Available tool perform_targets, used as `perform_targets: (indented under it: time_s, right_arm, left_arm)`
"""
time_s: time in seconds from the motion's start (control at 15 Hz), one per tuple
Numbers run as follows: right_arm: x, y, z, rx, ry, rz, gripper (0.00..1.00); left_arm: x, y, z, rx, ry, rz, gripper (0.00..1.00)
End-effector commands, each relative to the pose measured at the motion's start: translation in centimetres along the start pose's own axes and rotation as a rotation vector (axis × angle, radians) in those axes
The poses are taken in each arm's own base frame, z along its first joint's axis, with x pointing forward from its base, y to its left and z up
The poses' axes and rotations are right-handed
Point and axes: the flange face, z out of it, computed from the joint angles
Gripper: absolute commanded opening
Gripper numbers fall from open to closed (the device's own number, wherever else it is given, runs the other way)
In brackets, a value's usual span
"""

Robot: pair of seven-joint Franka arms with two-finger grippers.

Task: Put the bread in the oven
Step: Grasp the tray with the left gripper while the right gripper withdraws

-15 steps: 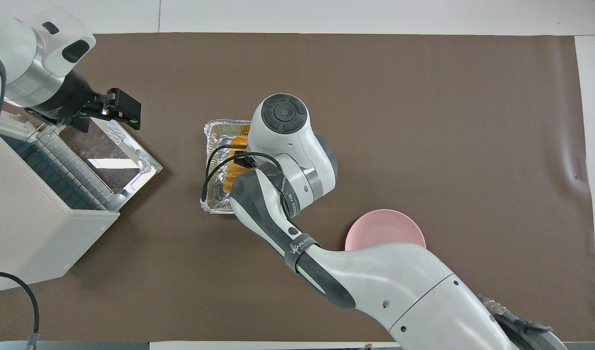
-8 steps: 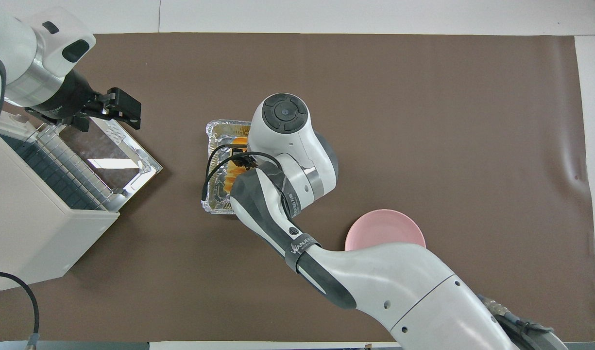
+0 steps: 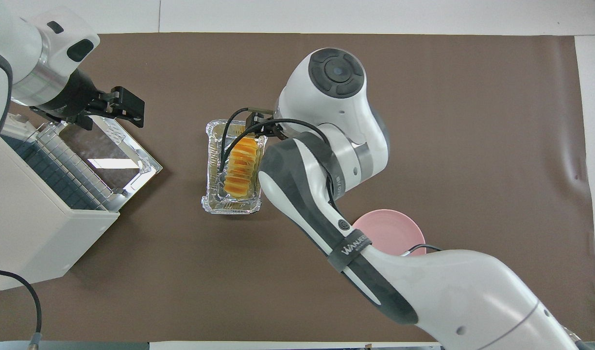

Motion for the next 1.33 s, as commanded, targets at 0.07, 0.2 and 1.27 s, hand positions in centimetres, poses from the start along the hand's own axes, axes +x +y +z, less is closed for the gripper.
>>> perform_targets:
  time_s: [0.07, 0.2, 1.27]
  right_arm:
    - [2.5, 11.1, -5.3, -0.104, 0.002, -0.149, 1.0]
    - [2.3, 15.0, -7.3, -0.167, -0.037, -0.17, 1.0]
    - [-8.0, 26.3, -14.3, -0.307, -0.237, -0.187, 1.0]
  left_arm:
    - [-0.3, 5.1, 5.5, -0.002, 0.027, -0.023, 1.0]
    - [-1.1, 8.2, 8.1, 0.007, 0.015, -0.006, 1.0]
    - [-4.7, 19.2, 23.6, 0.062, 0.014, -0.043, 1.0]
